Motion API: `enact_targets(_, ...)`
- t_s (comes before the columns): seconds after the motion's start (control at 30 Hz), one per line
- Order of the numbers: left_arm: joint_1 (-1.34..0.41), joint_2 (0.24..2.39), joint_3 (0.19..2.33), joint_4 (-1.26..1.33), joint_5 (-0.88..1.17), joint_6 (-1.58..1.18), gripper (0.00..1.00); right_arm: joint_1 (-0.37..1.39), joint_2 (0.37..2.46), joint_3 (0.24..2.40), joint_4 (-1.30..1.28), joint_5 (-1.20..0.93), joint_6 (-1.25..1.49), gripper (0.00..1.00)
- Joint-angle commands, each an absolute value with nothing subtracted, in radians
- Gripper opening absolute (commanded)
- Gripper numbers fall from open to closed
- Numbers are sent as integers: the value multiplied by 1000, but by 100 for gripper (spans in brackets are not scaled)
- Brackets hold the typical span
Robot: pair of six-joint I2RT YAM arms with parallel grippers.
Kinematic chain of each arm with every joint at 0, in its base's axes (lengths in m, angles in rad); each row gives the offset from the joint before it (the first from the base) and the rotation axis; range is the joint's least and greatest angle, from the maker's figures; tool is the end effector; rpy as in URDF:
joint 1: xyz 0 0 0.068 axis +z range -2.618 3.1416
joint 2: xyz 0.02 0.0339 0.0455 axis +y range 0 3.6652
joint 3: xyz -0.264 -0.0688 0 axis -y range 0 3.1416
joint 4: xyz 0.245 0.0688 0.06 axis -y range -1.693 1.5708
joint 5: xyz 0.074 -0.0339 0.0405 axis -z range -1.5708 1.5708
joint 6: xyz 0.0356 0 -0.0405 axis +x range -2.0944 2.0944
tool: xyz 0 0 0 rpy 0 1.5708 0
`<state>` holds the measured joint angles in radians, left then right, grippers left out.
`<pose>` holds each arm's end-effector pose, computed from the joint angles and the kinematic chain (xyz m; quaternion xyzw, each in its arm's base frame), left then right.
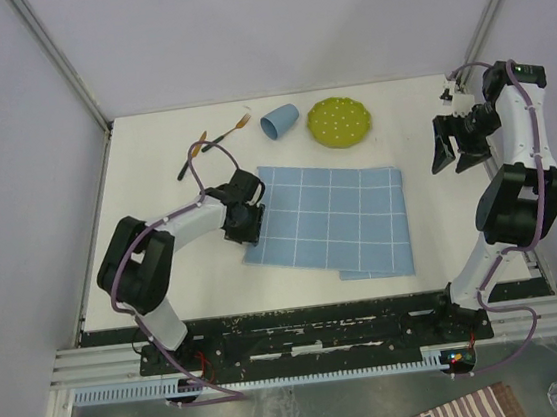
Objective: Set the dinner table for one person
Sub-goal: Adjust the napkin at the center of the board.
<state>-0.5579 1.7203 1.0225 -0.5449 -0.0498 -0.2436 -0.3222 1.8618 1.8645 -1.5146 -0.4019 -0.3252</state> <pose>0.2732 -0.1684 0.1594 0.1503 0.9748 -0.0411 0.1599 0.3334 -0.0966 0.3205 -0.0073 0.9794 0.1800 0.0908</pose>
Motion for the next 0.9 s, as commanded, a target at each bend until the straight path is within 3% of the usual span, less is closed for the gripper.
enact_targets(0.0,-559,1784,1027,-553,-12,-300,50,-328,1823,1903,-1526,-381,-351,75)
enact_targets(0.17,-558,1800,1034,-558,19,-298,43,-331,1813,1873,-1512,-389,-349,75)
enact_targets(0.47,-548,1825,1033,-567,58,-301,3,-332,1799,1837,-1498,-381,-346,74)
enact_targets(0.87,-533,1741,1183,-751,-52,-333,3,-333,1776,1768,-1455,-394,-320,74)
